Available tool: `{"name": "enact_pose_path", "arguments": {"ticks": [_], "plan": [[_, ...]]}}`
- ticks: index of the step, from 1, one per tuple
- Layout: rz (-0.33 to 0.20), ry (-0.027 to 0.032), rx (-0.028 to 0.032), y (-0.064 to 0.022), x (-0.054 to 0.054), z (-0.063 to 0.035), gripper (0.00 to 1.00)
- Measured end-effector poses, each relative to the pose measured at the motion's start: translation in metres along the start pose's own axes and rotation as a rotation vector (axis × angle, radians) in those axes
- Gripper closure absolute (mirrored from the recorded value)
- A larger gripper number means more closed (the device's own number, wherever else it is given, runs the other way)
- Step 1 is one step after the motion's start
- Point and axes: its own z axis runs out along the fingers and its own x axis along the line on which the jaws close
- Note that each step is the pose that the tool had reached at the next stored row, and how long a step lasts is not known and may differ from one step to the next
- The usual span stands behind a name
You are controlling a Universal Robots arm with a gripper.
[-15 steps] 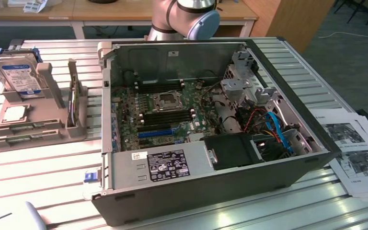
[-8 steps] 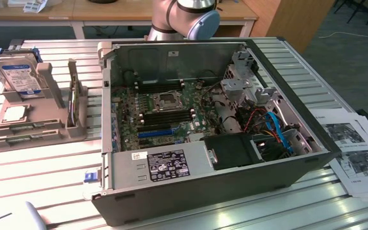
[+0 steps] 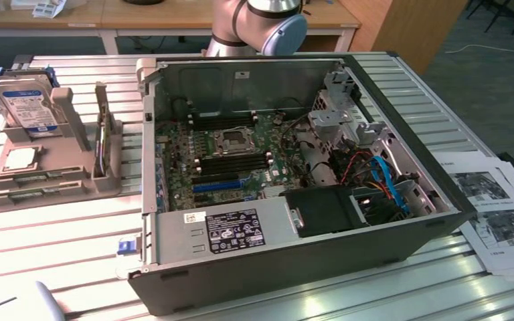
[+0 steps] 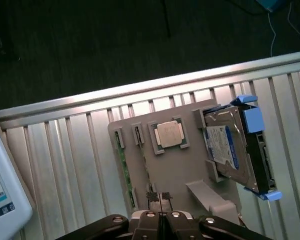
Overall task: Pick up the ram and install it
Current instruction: 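Pick up the ram and move it above insertion slot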
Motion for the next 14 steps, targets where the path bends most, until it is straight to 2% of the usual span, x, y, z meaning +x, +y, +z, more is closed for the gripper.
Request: {"name": "enact_pose_path", "arguments": {"ticks": [14], "plan": [[-0.225,0.0107,-0.0057,0.0000,0.0000,0.0001,0.90]]}}
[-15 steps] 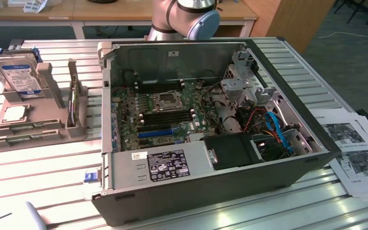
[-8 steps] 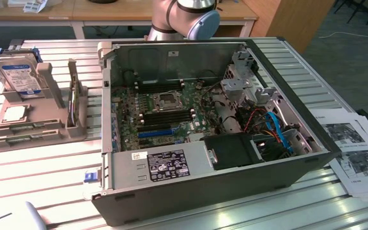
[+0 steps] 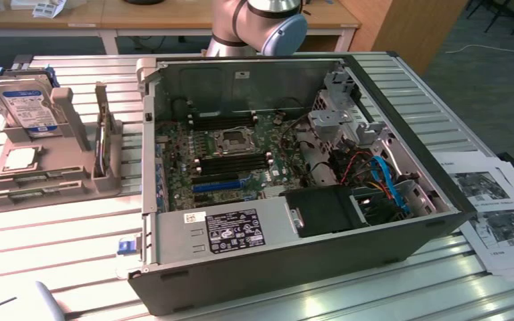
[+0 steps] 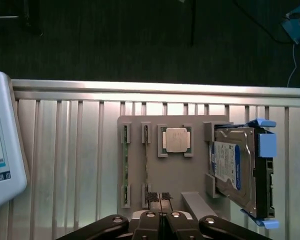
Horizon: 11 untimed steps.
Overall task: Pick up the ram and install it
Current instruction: 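Pick up the ram and move it above insertion slot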
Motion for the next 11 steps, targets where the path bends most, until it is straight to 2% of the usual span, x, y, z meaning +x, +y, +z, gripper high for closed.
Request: {"name": "enact_pose_path", "arguments": {"ticks": [3,11], "plan": [[-0.045,0.0022,-0.0010,0.0000,0.0000,0.0000,0.90],[-0.049,0.0023,-0.0011,0.0000,0.0000,0.0001,0.90]]}}
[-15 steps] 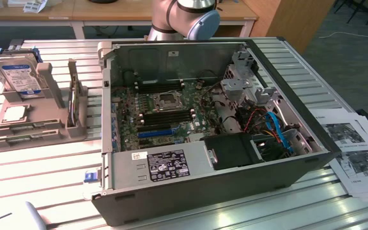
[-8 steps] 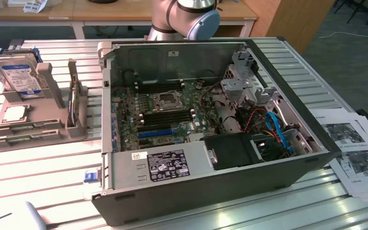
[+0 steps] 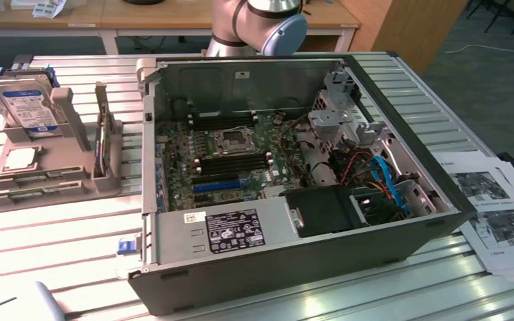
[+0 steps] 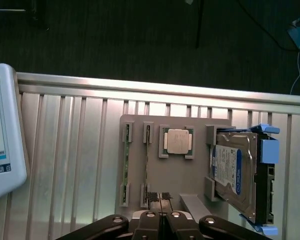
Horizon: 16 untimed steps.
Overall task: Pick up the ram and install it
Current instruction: 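Pick up the ram and move it above insertion slot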
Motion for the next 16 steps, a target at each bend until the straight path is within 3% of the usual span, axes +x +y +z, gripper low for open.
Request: {"name": "enact_pose_path", "arguments": {"ticks": [6,13,16], "plan": [[0.000,0.0003,0.0016,-0.0001,0.0000,0.0016,0.90],[0.000,0.0008,0.0110,-0.0003,0.0001,0.0054,0.90],[0.000,0.0010,0.0122,-0.0004,0.0002,0.0072,0.90]]}}
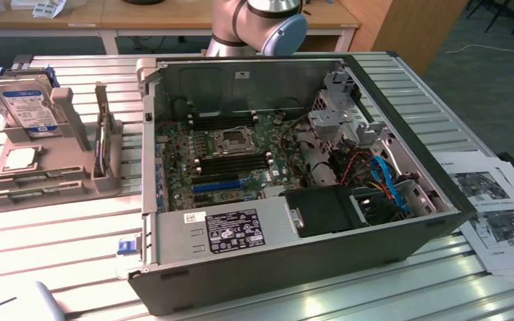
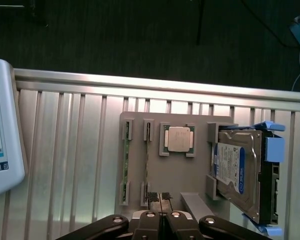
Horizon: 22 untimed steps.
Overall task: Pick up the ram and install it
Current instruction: 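Pick up the ram and move it above insertion slot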
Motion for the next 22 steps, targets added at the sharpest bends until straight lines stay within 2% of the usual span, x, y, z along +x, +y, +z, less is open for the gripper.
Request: {"name": "enact_pose_path", "arguments": {"ticks": [22], "plan": [[0.000,0.0001,0.0028,-0.0005,0.000,0.0146,0.90]]}}
